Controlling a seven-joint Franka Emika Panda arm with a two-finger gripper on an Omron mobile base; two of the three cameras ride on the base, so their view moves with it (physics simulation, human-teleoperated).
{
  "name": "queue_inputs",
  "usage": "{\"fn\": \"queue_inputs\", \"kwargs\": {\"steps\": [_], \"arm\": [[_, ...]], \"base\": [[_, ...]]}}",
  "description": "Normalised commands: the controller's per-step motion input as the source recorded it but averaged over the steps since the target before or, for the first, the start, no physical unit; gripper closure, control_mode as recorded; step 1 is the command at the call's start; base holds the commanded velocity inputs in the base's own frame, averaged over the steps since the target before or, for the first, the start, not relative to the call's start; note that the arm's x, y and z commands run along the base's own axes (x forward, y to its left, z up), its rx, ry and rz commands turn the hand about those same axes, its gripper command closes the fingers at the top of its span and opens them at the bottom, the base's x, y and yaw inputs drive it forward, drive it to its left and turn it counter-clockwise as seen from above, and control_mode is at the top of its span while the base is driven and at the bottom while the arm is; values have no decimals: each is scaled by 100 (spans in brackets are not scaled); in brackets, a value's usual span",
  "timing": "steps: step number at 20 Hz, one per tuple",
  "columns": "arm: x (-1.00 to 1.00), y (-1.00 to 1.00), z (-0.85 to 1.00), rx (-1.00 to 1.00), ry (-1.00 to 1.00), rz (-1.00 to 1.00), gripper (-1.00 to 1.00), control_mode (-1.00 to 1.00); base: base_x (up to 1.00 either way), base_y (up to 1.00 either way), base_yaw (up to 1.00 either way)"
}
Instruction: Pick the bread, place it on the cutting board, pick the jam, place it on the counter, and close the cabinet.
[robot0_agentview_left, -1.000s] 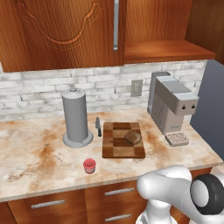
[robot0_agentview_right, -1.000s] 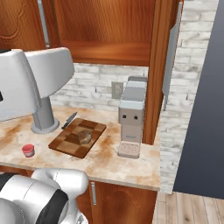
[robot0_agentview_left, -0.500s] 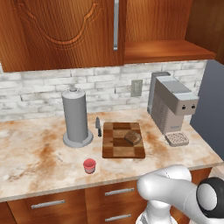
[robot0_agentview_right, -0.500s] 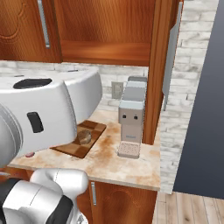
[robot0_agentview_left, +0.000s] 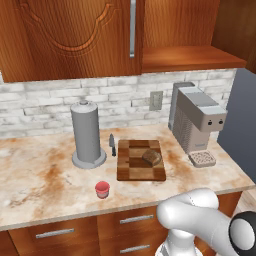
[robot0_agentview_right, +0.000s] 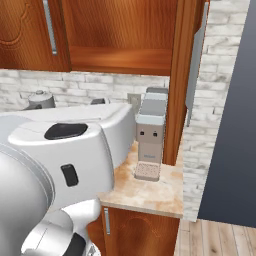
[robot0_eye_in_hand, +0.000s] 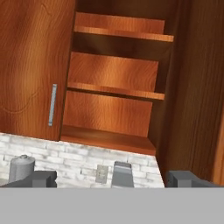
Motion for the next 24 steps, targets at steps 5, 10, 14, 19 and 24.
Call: {"fn": "queue_inputs", "kwargs": {"steps": [5,10,14,19,24], "arm": [[6,-12,-20,0,-7,0,-100,-100],[9,-12,-21,0,-7,0,-100,-100],[12,-17,-22,0,-6,0,-100,-100],[13,-22,-28,0,-7,0,-100,-100],[17,-22,-25,0,-6,0,-100,-100]], "base": [[0,0,0],[0,0,0],[0,0,0],[0,0,0],[0,0,0]]}}
